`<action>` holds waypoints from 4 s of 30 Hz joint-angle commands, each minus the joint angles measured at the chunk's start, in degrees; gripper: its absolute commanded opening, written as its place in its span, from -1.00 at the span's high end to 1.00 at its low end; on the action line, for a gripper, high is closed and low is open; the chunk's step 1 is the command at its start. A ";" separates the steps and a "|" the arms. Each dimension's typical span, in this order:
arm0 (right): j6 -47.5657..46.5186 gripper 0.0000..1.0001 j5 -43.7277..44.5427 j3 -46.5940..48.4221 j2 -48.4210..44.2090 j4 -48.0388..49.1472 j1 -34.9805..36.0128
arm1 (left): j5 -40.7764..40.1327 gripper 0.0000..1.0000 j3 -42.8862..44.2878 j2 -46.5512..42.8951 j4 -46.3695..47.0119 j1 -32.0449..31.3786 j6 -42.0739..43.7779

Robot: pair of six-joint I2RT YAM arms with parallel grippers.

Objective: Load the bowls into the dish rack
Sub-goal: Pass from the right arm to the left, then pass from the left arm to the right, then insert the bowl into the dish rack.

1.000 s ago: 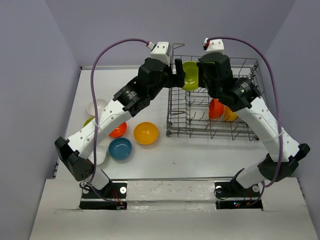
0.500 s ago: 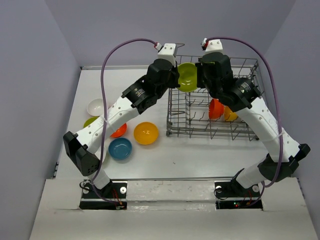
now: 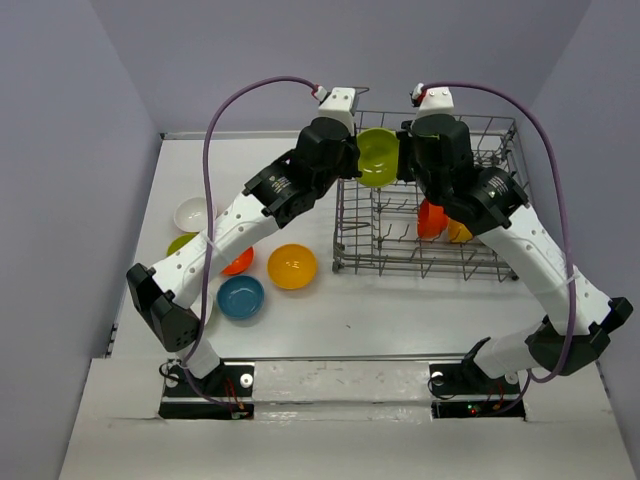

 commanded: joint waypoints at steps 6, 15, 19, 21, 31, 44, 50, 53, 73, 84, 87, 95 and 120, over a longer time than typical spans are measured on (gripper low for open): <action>4.84 0.40 -2.24 -4.42 -2.68 4.60 0.01 | -2.55 1.00 4.62 -1.12 4.35 -0.62 -3.86; 3.26 0.34 -0.76 -12.49 -8.03 15.04 0.01 | -0.35 1.00 6.20 -0.95 2.68 -0.80 -5.35; 0.63 0.35 -0.05 -18.48 -11.55 23.05 0.01 | 0.70 1.00 6.38 -1.21 2.33 -1.06 -6.15; -1.04 0.35 0.21 -20.50 -12.52 25.78 0.01 | 0.79 1.00 6.47 -1.30 2.24 -1.23 -6.23; -5.00 0.36 0.22 -24.46 -12.87 34.04 0.01 | 1.32 1.00 7.26 -1.65 1.36 -1.85 -6.50; -4.48 0.98 1.88 -26.57 -14.37 38.62 0.01 | 1.76 1.00 9.28 -0.69 -0.13 -3.34 -6.59; -4.04 0.98 3.64 -26.14 -14.55 39.42 0.01 | 1.41 0.83 9.89 -0.42 -0.31 -4.22 -5.80; -3.69 0.98 5.57 -24.73 -14.02 37.31 0.01 | 0.27 0.09 9.46 -1.12 0.39 -4.84 -4.66; -1.31 0.98 29.55 -3.92 -4.36 8.85 0.01 | -20.21 -0.72 9.73 -10.95 -2.60 -6.16 -0.26; -16.68 0.98 60.41 8.14 15.59 3.11 0.01 | -24.96 -0.73 -3.11 -27.31 -3.56 -6.16 -0.52; -28.58 0.98 62.08 4.73 18.32 11.35 0.01 | -25.57 -0.74 -6.36 -30.55 -4.26 -6.07 -1.05; -63.59 0.98 64.11 -13.29 19.91 56.94 0.01 | -26.63 -0.75 -9.88 -34.96 -5.32 -6.07 -0.61; -79.89 0.98 67.10 -27.89 20.53 76.77 0.01 | -24.78 -0.76 -11.29 -34.61 -4.09 -5.72 0.88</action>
